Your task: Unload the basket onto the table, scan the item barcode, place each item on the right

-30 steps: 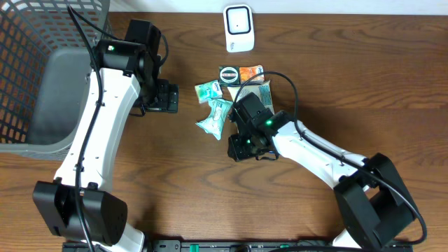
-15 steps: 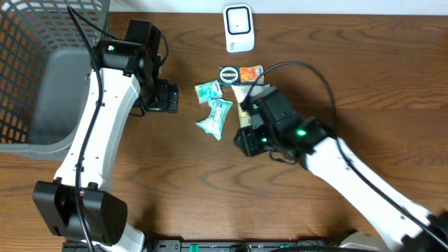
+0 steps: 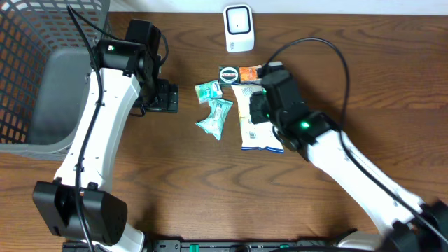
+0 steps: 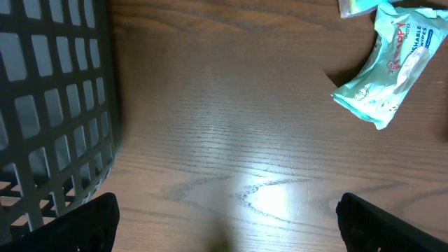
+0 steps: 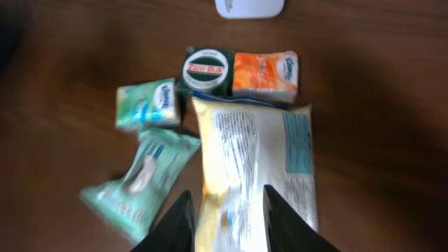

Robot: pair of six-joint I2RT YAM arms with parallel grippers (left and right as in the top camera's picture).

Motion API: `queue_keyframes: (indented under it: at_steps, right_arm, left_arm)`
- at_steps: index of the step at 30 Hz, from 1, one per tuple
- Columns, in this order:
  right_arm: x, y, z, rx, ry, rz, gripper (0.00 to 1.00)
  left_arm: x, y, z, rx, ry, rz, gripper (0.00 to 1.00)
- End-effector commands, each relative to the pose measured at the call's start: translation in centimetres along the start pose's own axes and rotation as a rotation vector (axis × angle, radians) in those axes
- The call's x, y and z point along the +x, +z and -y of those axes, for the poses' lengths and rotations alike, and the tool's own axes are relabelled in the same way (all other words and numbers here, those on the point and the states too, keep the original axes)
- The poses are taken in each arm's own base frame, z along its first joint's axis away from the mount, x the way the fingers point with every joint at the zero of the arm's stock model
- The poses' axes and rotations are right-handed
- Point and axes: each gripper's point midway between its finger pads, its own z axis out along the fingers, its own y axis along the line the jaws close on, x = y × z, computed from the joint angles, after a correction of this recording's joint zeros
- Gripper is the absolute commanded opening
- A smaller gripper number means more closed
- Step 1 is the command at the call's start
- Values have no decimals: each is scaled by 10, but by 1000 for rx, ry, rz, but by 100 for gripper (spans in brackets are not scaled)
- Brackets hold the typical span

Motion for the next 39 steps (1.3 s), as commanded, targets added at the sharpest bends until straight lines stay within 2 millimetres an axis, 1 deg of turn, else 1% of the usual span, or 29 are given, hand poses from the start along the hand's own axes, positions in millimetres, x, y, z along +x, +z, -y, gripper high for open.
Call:
queue_keyframes:
  at_steps: [1,3,5,8,10,12,14,17,19,22,23,25,26,28,30,32,34,35,37,39]
  right_arm:
    - [13,37,10,49,-13,-27,27]
    - [18,58,11,55,-19,-24,28]
    - [24,78,17,83,-23,-23,28]
    - [42,106,27,112,-22,-50,31]
    - [63,119,35,136,-26,-107,29]
    - [71,120,41,151,-26,-140,29]
    - [67,114,44,154,-22,-139,32]
    - [44,92,40,140,-14,-92,40]
    - [22,69,35,124,-5,-38,43]
    - [-5,31,30,98,6,30,45]
    - [-11,18,28,87,7,43,45]
    - [-13,-2,24,63,5,39,45]
    - [-10,-8,21,46,2,22,43]
    - [5,-18,14,1,-2,-47,41]
    - [27,-20,10,-31,14,-140,38]
    - [51,-18,12,-27,35,-240,32]
    - [71,-12,18,8,41,-311,24]
    - [80,-5,19,16,38,-336,24]
    - [97,11,18,21,36,-371,26]
    - [119,27,18,26,41,-421,28]
  left_arm:
    - [0,2,-4,-17,-15,-4,98]
    - [0,2,-4,-17,-15,-4,98]
    - [0,2,-4,-17,-15,-4,98]
    - [0,2,-4,-17,-15,-4,98]
    - [0,2,-4,-17,-15,-4,98]
    - [0,2,-4,-17,-15,-4,98]
    - [0,2,-4,-17,-15,-4,98]
    - [0,2,-4,-17,-15,-4,98]
    - [0,2,-4,-17,-15,-4,98]
    - [0,2,-4,-17,-15,-4,98]
    - [0,2,-4,-17,-15,-4,98]
    - [0,2,-4,-17,-15,-4,98]
    - [0,2,-4,-17,-15,-4,98]
    - [0,2,-4,-17,-15,-4,98]
    - [0,2,-4,-17,-15,-4,98]
    - [0,2,-4,-17,-15,-4,98]
    - [0,2,-4,-17,-15,-4,98]
    - [0,2,-4,-17,-15,-4,98]
    - [0,2,-4,-17,-15,-4,97]
    - [0,2,-4,-17,-15,-4,98]
